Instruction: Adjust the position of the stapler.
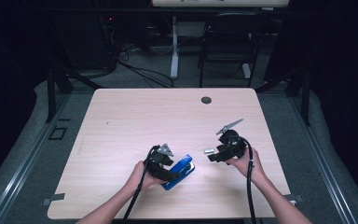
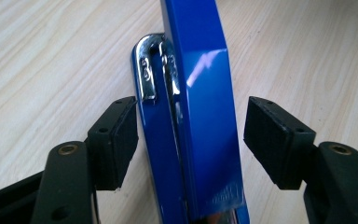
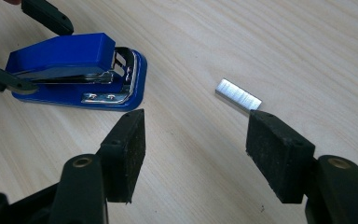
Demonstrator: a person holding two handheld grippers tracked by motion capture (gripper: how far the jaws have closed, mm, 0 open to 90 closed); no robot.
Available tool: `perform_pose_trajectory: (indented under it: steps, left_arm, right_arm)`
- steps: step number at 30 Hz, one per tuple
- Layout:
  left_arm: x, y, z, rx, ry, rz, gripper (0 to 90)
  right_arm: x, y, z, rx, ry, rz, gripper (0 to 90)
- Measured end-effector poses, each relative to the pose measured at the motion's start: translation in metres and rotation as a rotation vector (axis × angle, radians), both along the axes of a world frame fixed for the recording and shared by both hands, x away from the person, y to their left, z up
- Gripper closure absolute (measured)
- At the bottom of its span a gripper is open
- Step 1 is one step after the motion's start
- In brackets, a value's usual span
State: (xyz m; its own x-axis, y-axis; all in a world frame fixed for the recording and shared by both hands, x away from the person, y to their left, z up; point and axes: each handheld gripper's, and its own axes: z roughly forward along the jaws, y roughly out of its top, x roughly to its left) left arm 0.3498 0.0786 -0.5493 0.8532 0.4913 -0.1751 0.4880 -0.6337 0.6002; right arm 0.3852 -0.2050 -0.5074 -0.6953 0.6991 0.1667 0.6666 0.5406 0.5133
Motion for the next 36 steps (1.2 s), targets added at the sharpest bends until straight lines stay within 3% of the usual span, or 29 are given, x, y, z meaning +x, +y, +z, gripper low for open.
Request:
perform_pose_trajectory:
  steps: [3, 7, 12, 14, 17, 23, 36]
  left_arm:
    - [-0.003, 0.0029, -0.0019, 0.003, 0.011, 0.017, 34.1]
    - [-0.0055, 0.0007, -0.0048, 0.013, -0.006, 0.035, 37.9]
    - [-0.0076, -0.0014, -0.0073, 0.012, -0.007, 0.019, 47.5]
    - [-0.0086, -0.0025, -0.0081, 0.03, -0.018, 0.019, 50.8]
    - [-0.0089, -0.0031, -0.0088, 0.017, -0.019, 0.004, 56.3]
    - [-0.0102, -0.0043, -0.0088, 0.02, -0.041, -0.007, 59.4]
    - [-0.0047, -0.0027, -0.0055, 0.054, -0.115, -0.126, 61.5]
  right_arm:
    - [-0.0003, 0.0002, 0.0003, -0.001, -0.002, -0.003, 37.6]
    - [0.0002, -0.0004, -0.0004, 0.008, -0.001, -0.005, 37.6]
    - [0.0007, -0.0017, -0.0006, 0.002, 0.001, -0.004, 37.6]
    - [0.0009, -0.0021, -0.0008, 0.002, 0.002, -0.005, 37.6]
    - [0.0009, -0.0023, -0.0006, 0.001, 0.001, -0.005, 37.6]
    - [0.0016, -0.003, -0.0011, 0.0, 0.004, -0.006, 37.8]
    - [0.001, -0.003, -0.001, 0.002, 0.007, -0.012, 37.6]
